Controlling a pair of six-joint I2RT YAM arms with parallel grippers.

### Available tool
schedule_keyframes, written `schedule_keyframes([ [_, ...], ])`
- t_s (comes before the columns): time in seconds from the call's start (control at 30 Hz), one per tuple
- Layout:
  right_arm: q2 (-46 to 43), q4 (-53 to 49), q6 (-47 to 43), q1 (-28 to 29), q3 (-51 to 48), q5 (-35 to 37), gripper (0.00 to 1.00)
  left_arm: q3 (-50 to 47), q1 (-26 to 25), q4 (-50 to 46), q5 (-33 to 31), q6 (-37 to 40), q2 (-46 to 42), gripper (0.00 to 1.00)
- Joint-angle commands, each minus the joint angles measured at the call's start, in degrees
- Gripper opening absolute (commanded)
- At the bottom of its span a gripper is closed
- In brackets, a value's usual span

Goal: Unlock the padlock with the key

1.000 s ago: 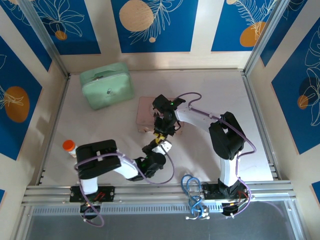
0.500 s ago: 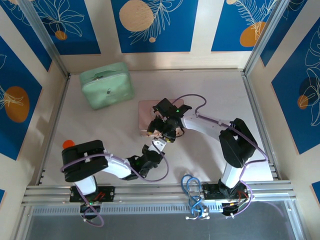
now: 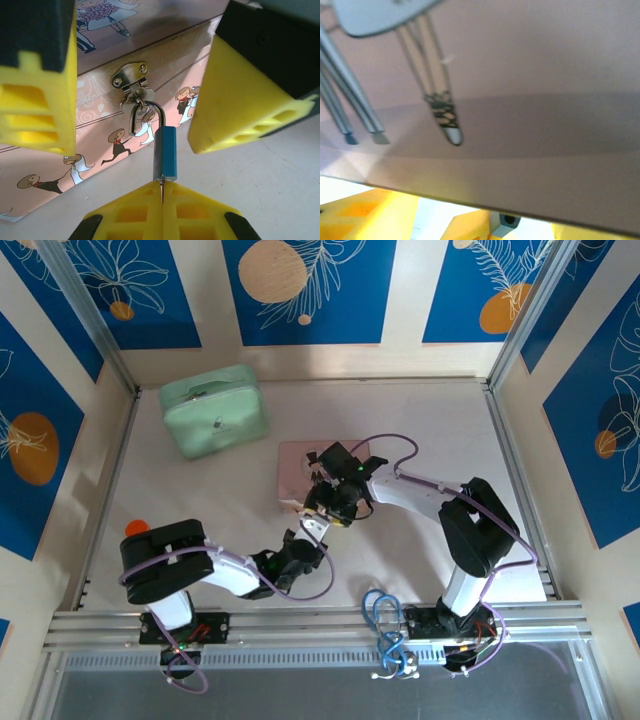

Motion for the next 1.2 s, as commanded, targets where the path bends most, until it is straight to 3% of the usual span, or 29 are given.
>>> schedule_keyframes([
  [0.0, 0.5, -0.7, -1.0, 0.9, 2.0, -0.6, 0.61, -1.0, 0.3, 0.6, 1.6, -1.1, -1.3, 0.0],
  [0.23, 1.1, -5.1, -0.9, 2.7, 3.1, 1.4, 0.42, -1.7, 0.5, 2.1, 1.3, -1.4, -1.4, 0.0],
  [0.73, 0.6, -7.0, 0.4, 4.8, 1.1, 8.3, 0.36, -2.2, 0.7, 3.1, 1.6, -1.6, -1.7, 0.0],
  [1.17, 1.4, -5.8, 0.4, 4.9, 0.1, 6.7, 0.11, -2.2, 0.7, 3.3, 1.5, -1.6, -1.6, 0.0],
])
